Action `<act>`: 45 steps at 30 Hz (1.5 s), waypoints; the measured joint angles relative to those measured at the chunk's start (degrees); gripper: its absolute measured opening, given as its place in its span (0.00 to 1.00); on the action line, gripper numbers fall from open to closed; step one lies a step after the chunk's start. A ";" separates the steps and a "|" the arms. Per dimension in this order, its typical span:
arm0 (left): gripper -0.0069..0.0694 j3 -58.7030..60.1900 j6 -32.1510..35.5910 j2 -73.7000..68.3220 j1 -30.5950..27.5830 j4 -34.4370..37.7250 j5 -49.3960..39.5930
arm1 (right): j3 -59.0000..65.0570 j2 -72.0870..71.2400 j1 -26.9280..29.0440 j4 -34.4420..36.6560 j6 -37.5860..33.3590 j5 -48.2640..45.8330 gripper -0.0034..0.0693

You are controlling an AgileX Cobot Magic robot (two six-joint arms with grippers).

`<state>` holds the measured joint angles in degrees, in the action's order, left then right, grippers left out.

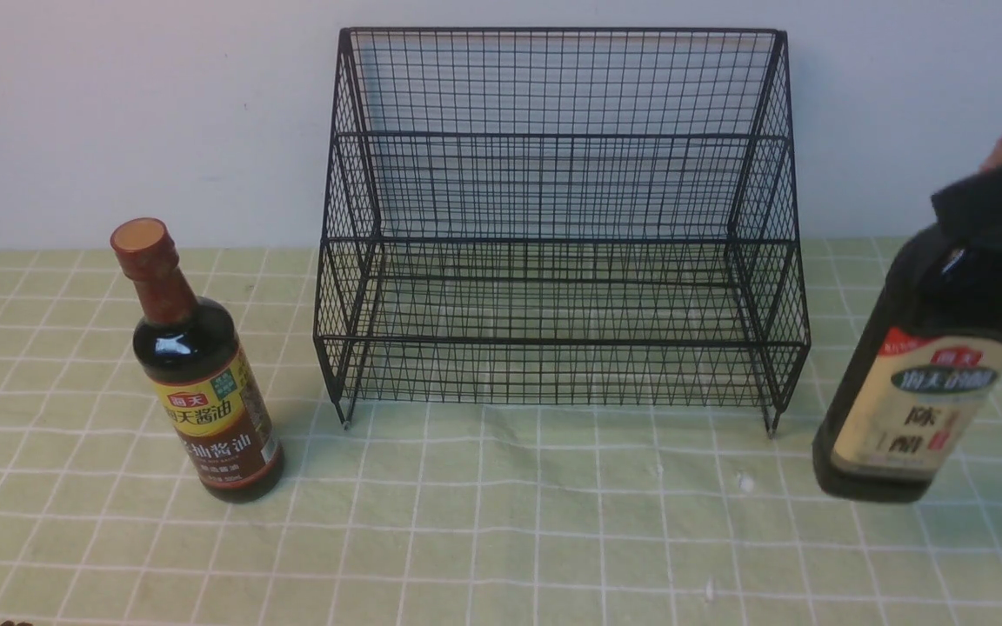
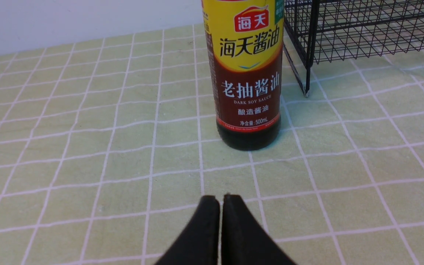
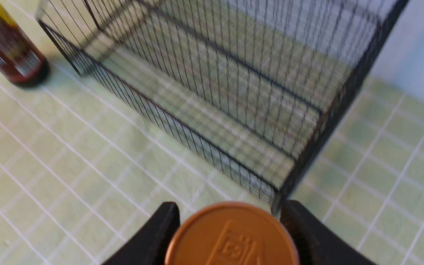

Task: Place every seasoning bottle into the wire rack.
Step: Use the right arm to put the condiment bottle back on the shelf

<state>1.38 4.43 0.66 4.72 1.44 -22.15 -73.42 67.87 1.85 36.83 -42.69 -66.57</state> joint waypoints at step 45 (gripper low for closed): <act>0.08 0.00 0.00 0.00 0.00 0.00 0.00 | -27.98 35.54 -8.79 27.67 -23.58 22.52 0.49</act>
<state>1.38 4.43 0.66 4.72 1.44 -22.15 -101.40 103.41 -6.94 64.50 -66.27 -44.04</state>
